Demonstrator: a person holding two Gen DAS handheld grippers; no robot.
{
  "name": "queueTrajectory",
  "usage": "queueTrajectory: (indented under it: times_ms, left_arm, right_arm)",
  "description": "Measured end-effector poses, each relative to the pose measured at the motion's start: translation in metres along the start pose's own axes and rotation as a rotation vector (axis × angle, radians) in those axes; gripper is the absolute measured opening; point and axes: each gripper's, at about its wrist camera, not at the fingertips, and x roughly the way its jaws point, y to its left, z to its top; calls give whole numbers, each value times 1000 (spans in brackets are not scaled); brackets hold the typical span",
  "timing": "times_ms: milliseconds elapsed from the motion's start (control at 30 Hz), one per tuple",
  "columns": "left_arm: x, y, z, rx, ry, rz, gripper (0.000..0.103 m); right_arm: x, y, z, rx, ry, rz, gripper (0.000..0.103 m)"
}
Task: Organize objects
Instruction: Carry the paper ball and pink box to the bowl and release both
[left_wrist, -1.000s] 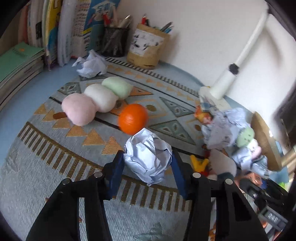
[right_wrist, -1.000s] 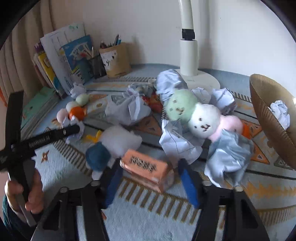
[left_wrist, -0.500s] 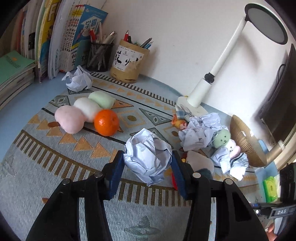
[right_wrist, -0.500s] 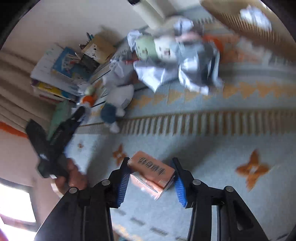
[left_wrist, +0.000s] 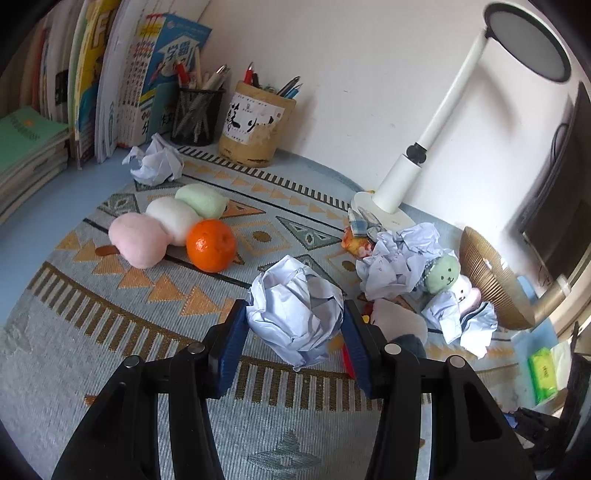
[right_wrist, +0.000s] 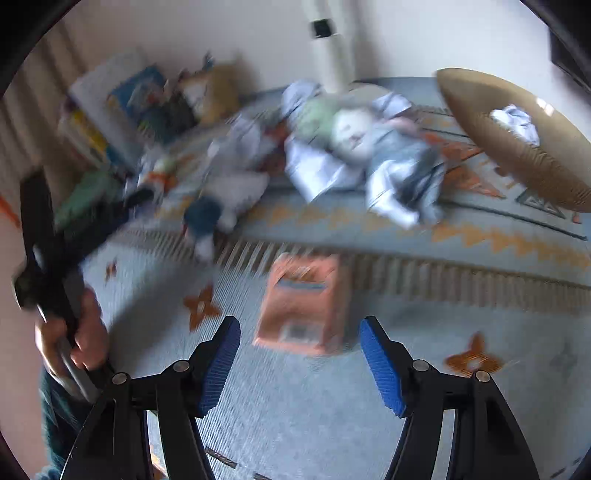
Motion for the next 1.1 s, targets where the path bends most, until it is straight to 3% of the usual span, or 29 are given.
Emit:
queueTrajectory:
  times_ms: [100, 167, 200, 400, 533, 667, 833, 933, 1100]
  left_arm:
    - [0, -3, -1, 20, -2, 9, 48]
    - [-1, -3, -1, 23, -6, 12, 48]
    - [-1, -3, -1, 26, -8, 10, 48]
    - [-2, -11, 0, 61, -5, 27, 48]
    - [-7, -30, 0, 92, 13, 42, 48]
    - [-23, -87, 17, 140, -44, -36, 48]
    - [-12, -193, 46, 268, -72, -155, 48]
    - [17, -251, 49, 285, -62, -233, 48]
    - [71, -298, 39, 260, 4, -305, 48]
  right_arm:
    - [7, 9, 4, 6, -37, -80, 65]
    - [10, 14, 6, -11, -50, -109, 45]
    - [13, 16, 6, -31, -57, -118, 41]
    - [-6, 21, -6, -121, -89, -82, 40]
    - [-56, -1, -5, -141, -217, -102, 40]
    - [-104, -45, 17, -84, -340, -187, 40]
    - [-151, -129, 60, 93, -484, -277, 40]
    - [-152, -172, 80, 171, -508, -267, 40]
    - [-137, -210, 95, 236, -508, -289, 40]
